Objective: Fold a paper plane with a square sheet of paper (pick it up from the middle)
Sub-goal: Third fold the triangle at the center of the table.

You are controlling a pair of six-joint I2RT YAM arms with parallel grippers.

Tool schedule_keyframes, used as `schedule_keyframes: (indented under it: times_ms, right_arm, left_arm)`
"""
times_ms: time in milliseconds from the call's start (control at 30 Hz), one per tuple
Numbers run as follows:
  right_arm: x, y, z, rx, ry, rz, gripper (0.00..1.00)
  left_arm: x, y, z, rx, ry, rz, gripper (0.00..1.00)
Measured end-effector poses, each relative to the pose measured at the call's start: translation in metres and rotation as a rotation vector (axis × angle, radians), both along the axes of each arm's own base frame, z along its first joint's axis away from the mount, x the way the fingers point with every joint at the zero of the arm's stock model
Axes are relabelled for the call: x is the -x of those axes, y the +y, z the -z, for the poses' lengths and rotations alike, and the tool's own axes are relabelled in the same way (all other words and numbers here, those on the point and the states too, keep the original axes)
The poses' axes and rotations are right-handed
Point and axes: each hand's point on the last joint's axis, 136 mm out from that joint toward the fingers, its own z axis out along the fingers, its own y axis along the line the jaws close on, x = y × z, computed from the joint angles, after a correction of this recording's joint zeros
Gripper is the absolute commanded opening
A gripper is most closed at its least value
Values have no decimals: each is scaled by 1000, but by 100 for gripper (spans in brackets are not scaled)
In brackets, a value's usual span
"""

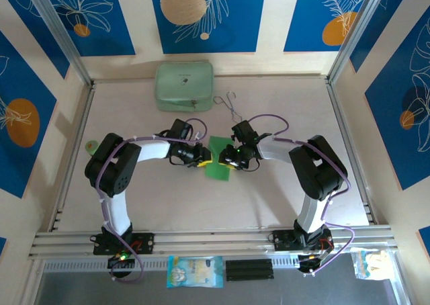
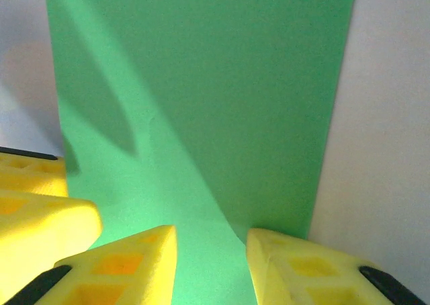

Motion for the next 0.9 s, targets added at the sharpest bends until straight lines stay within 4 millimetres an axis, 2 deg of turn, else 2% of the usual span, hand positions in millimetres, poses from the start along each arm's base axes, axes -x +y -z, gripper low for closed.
schedule_keyframes:
  times_ms: [133,233,433,567,700,900]
  right_arm:
    - [0,-3,-3,6,-48,-39,37]
    - [1,-7,-10,18,-104,-77,39]
    - [-5,-6,-56,14,-346,-157,61]
    - [5,-2,-77,57,-529,-233,75]
    - [19,5,-75,145,-683,-348,78]
    - [38,13,-55,229,-861,-547,78]
  left_arm:
    - [0,1,2,-5,19,-17,6]
    - [-1,1,2,-5,34,-33,2]
    - [-3,1,0,-4,53,-73,0]
    - [-5,2,-11,15,49,-115,0]
    - [-8,1,-23,46,45,-163,0]
    - [-10,1,-27,58,55,-204,0]
